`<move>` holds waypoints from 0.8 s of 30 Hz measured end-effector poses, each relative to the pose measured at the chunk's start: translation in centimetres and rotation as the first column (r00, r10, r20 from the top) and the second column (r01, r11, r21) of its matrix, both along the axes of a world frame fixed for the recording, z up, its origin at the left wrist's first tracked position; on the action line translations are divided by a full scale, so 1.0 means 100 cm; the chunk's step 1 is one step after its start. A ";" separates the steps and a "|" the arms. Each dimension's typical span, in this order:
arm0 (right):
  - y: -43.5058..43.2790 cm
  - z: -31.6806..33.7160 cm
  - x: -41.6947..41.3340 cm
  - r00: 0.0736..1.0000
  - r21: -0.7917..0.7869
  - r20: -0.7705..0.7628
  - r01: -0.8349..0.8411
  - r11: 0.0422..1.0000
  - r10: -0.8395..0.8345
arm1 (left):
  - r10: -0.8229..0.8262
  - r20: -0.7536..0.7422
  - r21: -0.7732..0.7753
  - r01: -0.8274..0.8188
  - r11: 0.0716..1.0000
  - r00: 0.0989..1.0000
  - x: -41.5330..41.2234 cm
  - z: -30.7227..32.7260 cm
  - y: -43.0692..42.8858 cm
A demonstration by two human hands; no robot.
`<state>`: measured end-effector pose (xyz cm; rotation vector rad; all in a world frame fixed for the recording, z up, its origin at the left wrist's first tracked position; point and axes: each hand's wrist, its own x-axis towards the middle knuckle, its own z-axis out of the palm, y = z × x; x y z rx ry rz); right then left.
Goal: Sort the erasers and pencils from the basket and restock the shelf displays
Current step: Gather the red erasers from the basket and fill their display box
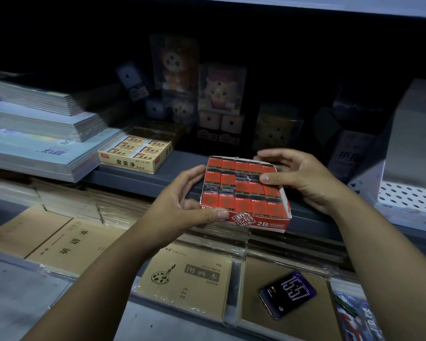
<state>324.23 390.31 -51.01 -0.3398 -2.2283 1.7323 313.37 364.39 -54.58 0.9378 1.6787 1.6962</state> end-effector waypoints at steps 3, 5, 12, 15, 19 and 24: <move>0.002 -0.003 0.007 0.999 0.027 -0.017 0.042 0.999 -0.041 | 0.006 0.005 -0.002 -0.006 1.000 1.000 0.001 -0.001 0.000; 0.001 -0.005 0.008 0.997 0.031 -0.035 0.073 0.997 -0.072 | 0.013 0.005 -0.001 -0.013 1.000 1.000 0.002 -0.001 -0.001; -0.003 -0.004 0.007 0.994 0.013 -0.048 0.103 0.995 -0.102 | 0.023 0.001 -0.003 -0.023 1.000 1.000 0.004 -0.001 -0.001; -0.003 -0.005 0.007 0.993 0.009 -0.050 0.107 0.994 -0.106 | 0.023 0.002 -0.003 -0.023 1.000 1.000 0.003 -0.003 -0.001; -0.002 -0.006 0.005 0.993 0.028 -0.042 0.107 0.994 -0.106 | 0.021 0.005 0.002 -0.021 1.000 1.000 0.001 -0.005 0.000; -0.004 -0.004 0.005 0.993 0.032 -0.035 0.115 0.993 -0.113 | 0.023 0.007 0.000 -0.023 1.000 1.000 0.002 -0.005 0.000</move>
